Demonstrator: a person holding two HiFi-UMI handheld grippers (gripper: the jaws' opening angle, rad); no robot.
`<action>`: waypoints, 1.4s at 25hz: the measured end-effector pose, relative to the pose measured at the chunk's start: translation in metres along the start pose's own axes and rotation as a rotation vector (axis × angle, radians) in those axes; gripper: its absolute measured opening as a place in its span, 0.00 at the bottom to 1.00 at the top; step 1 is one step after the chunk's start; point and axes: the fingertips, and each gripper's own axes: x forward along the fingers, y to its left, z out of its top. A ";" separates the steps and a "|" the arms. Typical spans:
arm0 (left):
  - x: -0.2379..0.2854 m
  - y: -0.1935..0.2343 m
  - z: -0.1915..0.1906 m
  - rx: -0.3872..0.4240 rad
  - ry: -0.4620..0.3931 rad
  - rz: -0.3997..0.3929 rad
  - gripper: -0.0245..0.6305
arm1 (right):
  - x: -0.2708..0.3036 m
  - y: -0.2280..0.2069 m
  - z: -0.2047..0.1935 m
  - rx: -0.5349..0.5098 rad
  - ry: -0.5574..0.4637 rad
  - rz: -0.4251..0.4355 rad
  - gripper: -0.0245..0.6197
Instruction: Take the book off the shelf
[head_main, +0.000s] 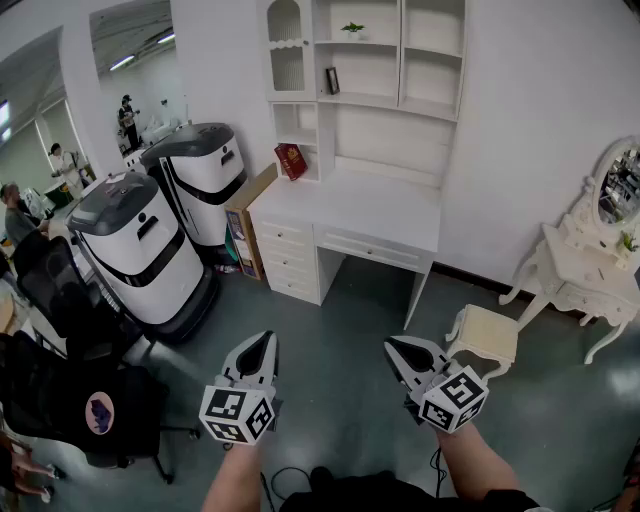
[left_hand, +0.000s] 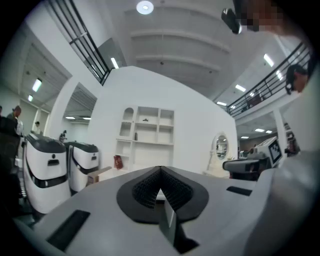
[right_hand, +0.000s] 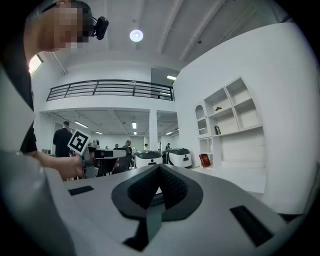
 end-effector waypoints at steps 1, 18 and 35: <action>-0.002 -0.002 0.001 0.014 -0.007 -0.016 0.05 | 0.001 0.002 -0.001 -0.002 -0.001 0.002 0.06; -0.041 0.035 -0.036 0.078 0.108 -0.036 0.05 | 0.019 0.043 -0.029 0.057 0.044 -0.024 0.06; -0.005 0.096 -0.067 0.038 0.184 0.034 0.05 | 0.108 0.035 -0.059 0.167 0.096 0.086 0.06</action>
